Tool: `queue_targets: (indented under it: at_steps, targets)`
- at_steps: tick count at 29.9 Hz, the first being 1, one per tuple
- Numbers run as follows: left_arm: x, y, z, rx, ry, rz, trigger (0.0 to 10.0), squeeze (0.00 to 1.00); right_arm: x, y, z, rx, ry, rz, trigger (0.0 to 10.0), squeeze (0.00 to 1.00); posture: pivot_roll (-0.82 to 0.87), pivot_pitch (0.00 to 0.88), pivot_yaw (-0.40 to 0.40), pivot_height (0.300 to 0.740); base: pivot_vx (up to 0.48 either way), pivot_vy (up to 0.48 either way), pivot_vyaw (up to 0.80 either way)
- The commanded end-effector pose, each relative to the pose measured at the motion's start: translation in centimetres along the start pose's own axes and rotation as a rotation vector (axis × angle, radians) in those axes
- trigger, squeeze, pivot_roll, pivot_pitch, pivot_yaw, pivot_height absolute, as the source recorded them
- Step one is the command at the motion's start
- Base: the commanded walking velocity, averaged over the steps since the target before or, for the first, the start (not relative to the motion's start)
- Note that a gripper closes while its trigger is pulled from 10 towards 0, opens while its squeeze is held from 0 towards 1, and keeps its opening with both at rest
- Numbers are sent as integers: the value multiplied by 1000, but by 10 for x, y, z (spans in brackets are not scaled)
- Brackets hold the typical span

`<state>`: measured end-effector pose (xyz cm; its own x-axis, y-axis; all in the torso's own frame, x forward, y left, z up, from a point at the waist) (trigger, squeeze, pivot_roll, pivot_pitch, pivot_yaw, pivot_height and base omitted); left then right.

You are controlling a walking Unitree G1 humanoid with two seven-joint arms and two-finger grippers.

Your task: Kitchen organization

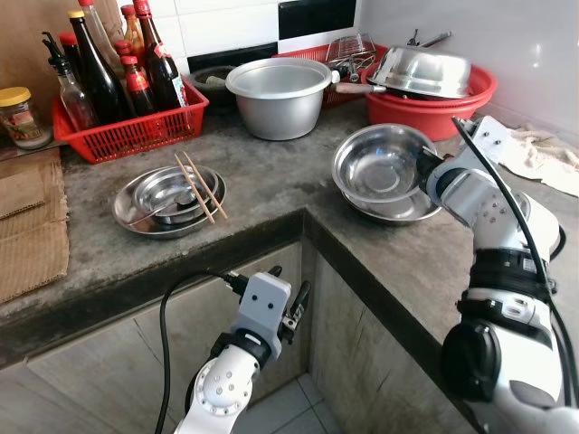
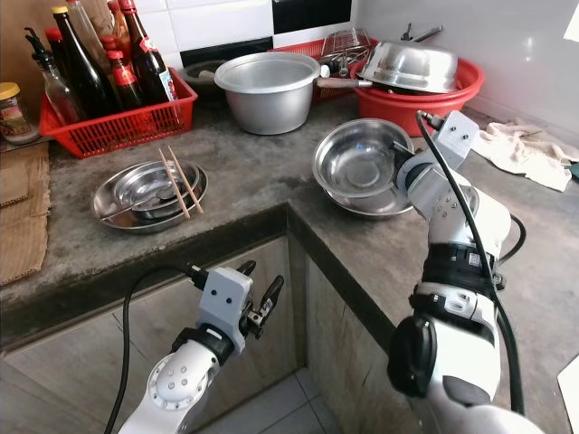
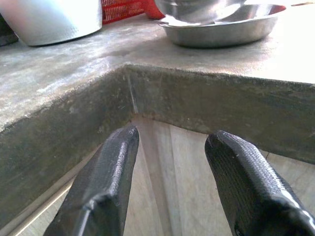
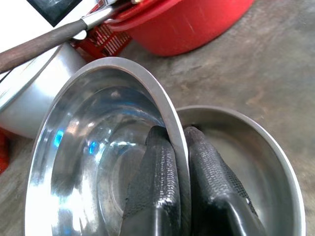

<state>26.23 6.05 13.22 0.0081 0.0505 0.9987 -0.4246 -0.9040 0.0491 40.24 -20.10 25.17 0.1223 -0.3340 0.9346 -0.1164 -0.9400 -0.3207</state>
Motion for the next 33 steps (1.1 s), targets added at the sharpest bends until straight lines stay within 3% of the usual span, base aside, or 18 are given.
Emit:
queue_targets:
  at_steps: [1,3,5,7,9,11,16,19,23,30,33]
  targets:
    - [-1,-1,0,3,-4,0,10000,0,14,0,-10,-12,111,-22,0,0,61,54,-15,740,0,0,0]
    - [-1,-1,1,5,-3,0,10000,0,18,0,-15,-15,155,-50,0,0,60,54,-14,740,0,0,0]
    - [0,-3,1,9,1,-1,10000,0,20,-2,-26,-44,226,-180,0,0,55,54,-12,740,0,0,0]
    - [2,-2,1,7,8,-5,10000,0,17,-4,-33,-45,242,-231,0,0,53,53,-11,740,0,0,0]
    - [7,-1,3,3,27,-8,10000,0,19,-7,-52,-73,349,-339,0,0,54,48,-10,740,0,0,0]
    - [12,-1,4,4,44,-17,10000,0,20,-11,-64,-90,419,-397,0,0,51,45,-8,740,0,0,0]
    - [15,-2,5,6,55,-19,10000,0,18,-14,-78,-116,467,-459,0,0,49,40,-8,740,0,0,0]
    - [20,-5,6,23,76,-55,10000,0,12,-18,-96,-147,536,-576,0,0,46,39,-9,740,0,0,0]
    - [24,-5,7,20,91,-62,10000,0,2,-22,-106,-146,552,-615,0,0,37,33,-3,740,0,167,-584]
    - [28,-4,10,10,110,-64,10000,0,-6,-23,-109,-162,555,-635,0,0,33,12,-2,740,0,468,-784]
    - [29,-5,11,10,113,-62,10000,0,-6,-23,-110,-173,569,-650,0,0,33,9,-1,740,0,0,-781]
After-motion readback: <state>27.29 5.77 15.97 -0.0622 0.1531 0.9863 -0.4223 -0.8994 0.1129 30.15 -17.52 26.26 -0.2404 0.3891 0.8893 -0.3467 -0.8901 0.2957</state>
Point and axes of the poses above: a point about 5 cm out from each wrist's last joint towards the gripper, its own z axis pointing out of the wrist towards the gripper, its own x axis along the axis of the wrist's last joint, y = z × x, the point moved 3 cm from there along z, pointing out of the wrist towards the gripper, and after that the axes turned 13 degrees about -z, right-handed, at the moved point
